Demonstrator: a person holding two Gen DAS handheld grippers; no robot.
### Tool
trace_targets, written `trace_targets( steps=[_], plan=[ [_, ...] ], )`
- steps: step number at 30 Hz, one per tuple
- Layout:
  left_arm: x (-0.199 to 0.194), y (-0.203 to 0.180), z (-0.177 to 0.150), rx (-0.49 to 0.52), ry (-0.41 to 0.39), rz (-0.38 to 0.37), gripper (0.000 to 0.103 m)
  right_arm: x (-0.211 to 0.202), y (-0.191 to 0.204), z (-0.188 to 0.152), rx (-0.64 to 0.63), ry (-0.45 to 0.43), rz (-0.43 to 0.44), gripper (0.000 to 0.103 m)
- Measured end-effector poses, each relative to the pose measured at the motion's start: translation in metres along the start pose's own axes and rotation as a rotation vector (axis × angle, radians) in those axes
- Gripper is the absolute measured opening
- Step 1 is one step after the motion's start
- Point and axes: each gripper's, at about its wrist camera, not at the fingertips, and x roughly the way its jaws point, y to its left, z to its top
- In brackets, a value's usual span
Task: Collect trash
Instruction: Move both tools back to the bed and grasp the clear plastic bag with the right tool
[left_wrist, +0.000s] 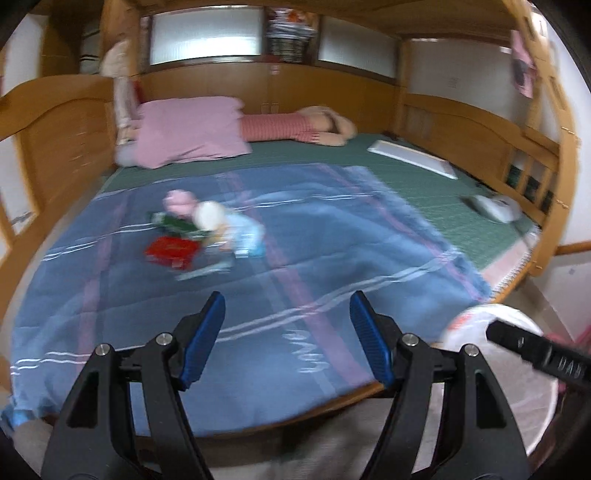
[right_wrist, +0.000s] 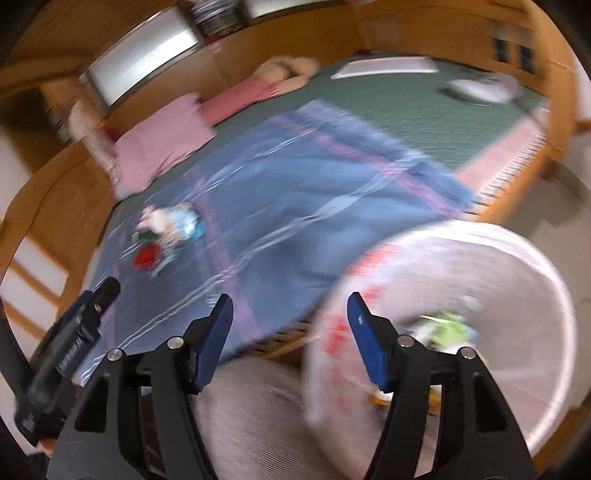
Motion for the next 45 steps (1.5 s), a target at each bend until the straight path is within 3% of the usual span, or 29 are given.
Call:
trace_targets(
  steps=[10,16,22,27,28,29,33,37,45],
  plan=[
    [0.021,0.150,-0.003,-0.193,0.025,0.231,0.071,0.160,0.135,0.051,-0.151,0.234,0.199,0.067],
    [0.024,0.202,-0.010,-0.245,0.031,0.291,0.071,0.236,0.178,0.086,-0.220,0.265,0.195,0.071],
    [0.038,0.227,-0.019,-0.283,0.057,0.301,0.071,0.291,0.203,0.114,-0.300,0.254,0.119,0.071],
    [0.046,0.235,-0.023,-0.297,0.070,0.294,0.071,0.332,0.207,0.121,-0.303,0.333,0.110,0.071],
    [0.047,0.236,-0.024,-0.295,0.072,0.292,0.071,0.337,0.208,0.120,-0.306,0.346,0.109,0.069],
    [0.048,0.236,-0.024,-0.295,0.074,0.292,0.071,0.341,0.210,0.118,-0.314,0.367,0.111,0.053],
    [0.050,0.234,-0.025,-0.297,0.080,0.297,0.071,0.338,0.215,0.113,-0.333,0.364,0.108,0.028],
    [0.048,0.228,-0.024,-0.280,0.079,0.303,0.071,0.320,0.211,0.115,-0.302,0.346,0.159,0.025],
    [0.049,0.213,-0.010,-0.216,0.055,0.286,0.071,0.245,0.180,0.109,-0.228,0.305,0.278,0.025]
  ],
)
